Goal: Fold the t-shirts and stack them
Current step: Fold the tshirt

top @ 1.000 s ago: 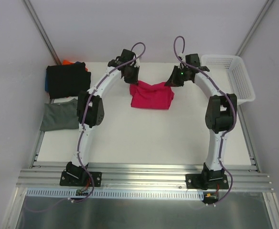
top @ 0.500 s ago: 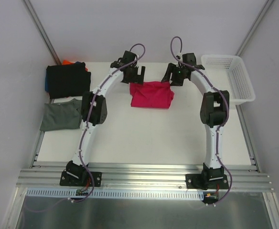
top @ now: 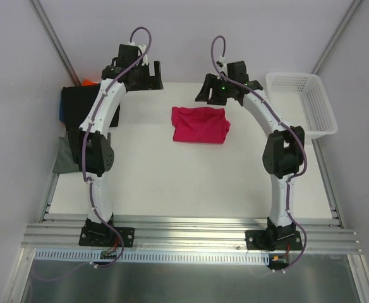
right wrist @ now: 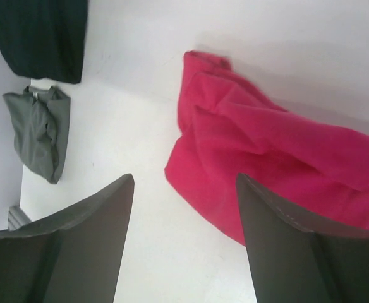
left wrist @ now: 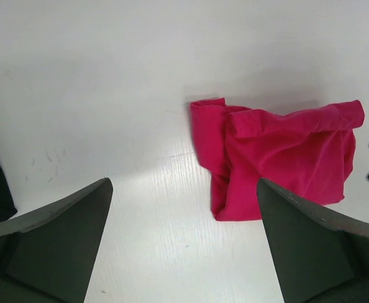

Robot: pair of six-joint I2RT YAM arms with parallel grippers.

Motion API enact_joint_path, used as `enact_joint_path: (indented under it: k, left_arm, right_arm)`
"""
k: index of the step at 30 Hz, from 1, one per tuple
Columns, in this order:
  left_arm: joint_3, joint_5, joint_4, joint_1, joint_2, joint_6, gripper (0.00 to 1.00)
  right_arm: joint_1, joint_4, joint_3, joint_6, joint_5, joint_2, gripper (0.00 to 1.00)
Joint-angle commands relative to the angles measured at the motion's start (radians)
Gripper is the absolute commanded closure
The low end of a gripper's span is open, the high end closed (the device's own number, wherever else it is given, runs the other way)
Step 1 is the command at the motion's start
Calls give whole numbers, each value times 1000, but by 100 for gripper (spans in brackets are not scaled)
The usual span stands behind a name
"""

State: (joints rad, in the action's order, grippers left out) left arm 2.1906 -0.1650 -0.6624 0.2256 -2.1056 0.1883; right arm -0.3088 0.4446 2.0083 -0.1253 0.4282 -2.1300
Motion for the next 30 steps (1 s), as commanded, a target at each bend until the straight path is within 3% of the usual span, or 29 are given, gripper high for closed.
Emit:
enact_joint_path:
  k: [1,10,21,26,29,30]
  left_arm:
    - [-57,-12,-20,8,56,-33,1]
    - [-156,47,-32,8,156,-66,1]
    - [-285,-2,-52,14,191,-81,1]
    - [-249,-285,-63,-14,44,-43,1]
    - [-128,-482,-51,-19,-127,5,1]
    - [-105,-482,-51,-19,-128,13,1]
  right_arm:
    - [-41,-12,30,-51,43,-71,31]
    - [-33,-12,69,-80,67,-224,32]
    - [71,-67,276,-63,11,-350,32]
    - [54,-87,284,-97,27,-358,32]
    - [43,-83,250,-102,41,-338,32]
    - [43,-81,236,-100,44,-338,32]
